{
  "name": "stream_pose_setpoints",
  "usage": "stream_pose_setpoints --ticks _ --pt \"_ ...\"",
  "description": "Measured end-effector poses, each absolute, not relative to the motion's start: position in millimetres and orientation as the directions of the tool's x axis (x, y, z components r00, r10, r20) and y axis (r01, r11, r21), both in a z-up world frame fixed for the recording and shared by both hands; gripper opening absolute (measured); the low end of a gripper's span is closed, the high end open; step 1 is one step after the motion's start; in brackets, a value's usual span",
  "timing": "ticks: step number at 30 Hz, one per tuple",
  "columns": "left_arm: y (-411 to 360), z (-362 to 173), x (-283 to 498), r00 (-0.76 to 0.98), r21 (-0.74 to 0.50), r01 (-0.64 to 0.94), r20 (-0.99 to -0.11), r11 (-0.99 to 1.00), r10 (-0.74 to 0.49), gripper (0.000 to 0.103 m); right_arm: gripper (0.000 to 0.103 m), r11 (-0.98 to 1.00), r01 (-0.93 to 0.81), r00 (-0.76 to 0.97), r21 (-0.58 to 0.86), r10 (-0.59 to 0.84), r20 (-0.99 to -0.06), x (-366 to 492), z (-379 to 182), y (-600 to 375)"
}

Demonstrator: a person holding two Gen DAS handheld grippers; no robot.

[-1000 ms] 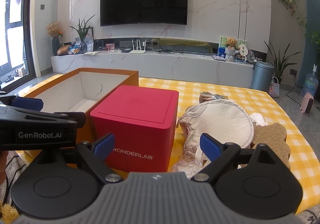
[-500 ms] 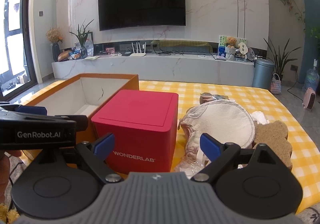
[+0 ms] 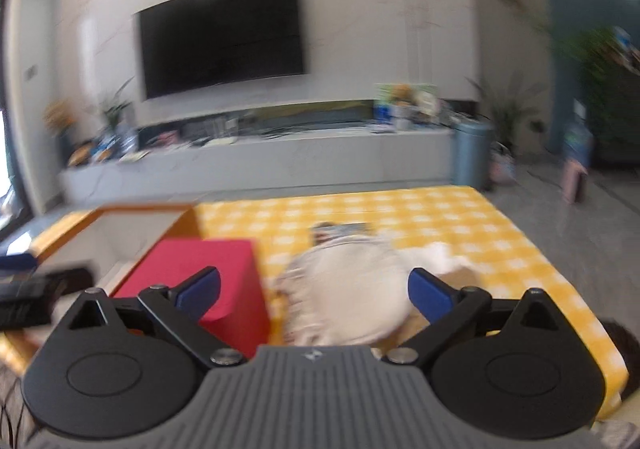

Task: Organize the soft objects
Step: 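Grasp the foil-wrapped plastic ball with the left gripper and lift it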

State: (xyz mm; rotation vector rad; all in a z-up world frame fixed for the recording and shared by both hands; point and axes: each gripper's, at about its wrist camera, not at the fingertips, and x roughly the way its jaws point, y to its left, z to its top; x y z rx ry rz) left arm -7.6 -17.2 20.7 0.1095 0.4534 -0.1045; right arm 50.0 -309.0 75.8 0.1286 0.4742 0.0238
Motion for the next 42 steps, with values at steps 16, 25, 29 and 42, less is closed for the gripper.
stream_pose_setpoints --ticks 16,25,29,42 --pt "-108.9 -6.9 21.2 0.686 0.044 0.579 -0.566 0.814 -0.457 0.103 0.099 0.887 0.349 0.788 0.303 -0.103 -0.608 66.3 46.7 -403.9" --pt "-155.3 -45.7 33.5 0.581 0.248 0.755 -0.683 0.607 -0.443 0.103 0.099 0.858 0.313 0.792 0.406 0.0 -0.611 62.6 39.7 -412.9" --pt "-160.0 -59.3 47.6 0.548 0.257 0.789 -0.707 0.559 -0.447 0.103 0.099 0.852 0.316 0.788 0.417 0.009 -0.616 64.1 38.1 -414.6" --pt "-179.7 -84.1 61.8 0.398 0.26 0.903 -0.806 0.342 -0.437 0.103 0.099 0.847 0.32 0.775 0.424 0.023 -0.631 67.1 34.4 -415.6"
